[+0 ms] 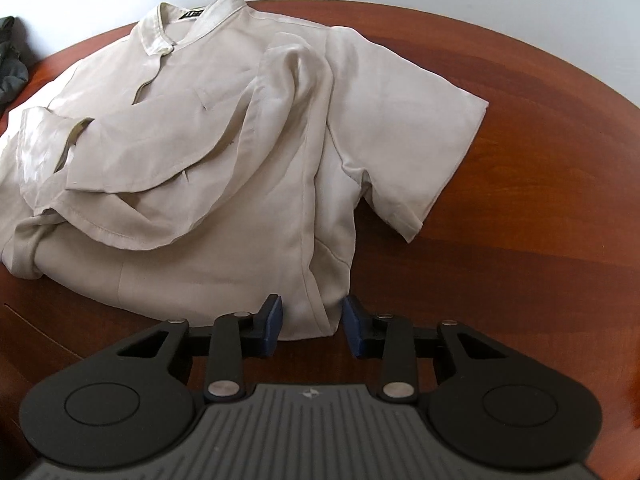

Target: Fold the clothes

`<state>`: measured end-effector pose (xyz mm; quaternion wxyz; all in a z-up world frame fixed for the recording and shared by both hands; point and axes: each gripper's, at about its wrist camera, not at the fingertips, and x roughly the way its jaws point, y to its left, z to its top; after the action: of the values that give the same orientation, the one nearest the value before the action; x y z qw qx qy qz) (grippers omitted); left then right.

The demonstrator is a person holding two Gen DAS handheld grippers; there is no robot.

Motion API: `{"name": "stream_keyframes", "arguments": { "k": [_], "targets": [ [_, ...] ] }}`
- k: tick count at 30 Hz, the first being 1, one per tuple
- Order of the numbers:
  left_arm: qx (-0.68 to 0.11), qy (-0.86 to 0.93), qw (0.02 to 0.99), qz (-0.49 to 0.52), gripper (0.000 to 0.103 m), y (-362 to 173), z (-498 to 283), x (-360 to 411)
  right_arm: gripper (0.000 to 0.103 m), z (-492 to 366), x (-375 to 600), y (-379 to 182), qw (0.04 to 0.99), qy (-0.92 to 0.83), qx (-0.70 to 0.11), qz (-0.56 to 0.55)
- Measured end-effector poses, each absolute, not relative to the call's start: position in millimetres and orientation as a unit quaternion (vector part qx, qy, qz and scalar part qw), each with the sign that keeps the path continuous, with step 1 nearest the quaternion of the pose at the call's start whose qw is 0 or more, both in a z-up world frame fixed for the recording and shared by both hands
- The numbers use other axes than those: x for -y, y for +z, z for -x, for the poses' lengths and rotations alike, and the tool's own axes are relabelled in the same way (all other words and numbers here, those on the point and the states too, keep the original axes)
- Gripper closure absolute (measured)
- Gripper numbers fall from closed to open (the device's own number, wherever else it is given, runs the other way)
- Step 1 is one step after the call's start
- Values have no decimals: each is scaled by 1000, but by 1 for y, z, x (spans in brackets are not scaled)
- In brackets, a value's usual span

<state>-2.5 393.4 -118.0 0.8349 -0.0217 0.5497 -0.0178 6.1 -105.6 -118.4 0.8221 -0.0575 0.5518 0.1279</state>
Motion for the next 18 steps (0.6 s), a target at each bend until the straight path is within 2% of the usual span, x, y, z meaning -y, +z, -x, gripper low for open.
{"name": "stream_keyframes", "arguments": {
  "k": [8,11,14,15,16,17,18],
  "targets": [
    [-551,-23,834,12,66,-125,-1,-394,68,-6,110,-121,823,123,-552,56],
    [-548,-28,836,7,78,-125,-3,-392,73,-6,108,-121,823,125,-551,57],
    [-546,-33,837,3,88,-126,-3,-390,73,-5,100,-123,821,134,-551,66],
    [-545,-34,838,0,94,-126,-2,-388,74,-4,98,-124,820,136,-552,71],
    [-543,-32,839,-5,97,-126,-2,-386,77,-4,96,-125,819,137,-551,78],
    [-541,-29,840,-12,97,-125,-1,-384,91,-3,94,-126,820,138,-549,86],
    [-540,-26,841,-16,98,-125,0,-383,97,-3,93,-125,820,137,-549,88]
  ]
}}
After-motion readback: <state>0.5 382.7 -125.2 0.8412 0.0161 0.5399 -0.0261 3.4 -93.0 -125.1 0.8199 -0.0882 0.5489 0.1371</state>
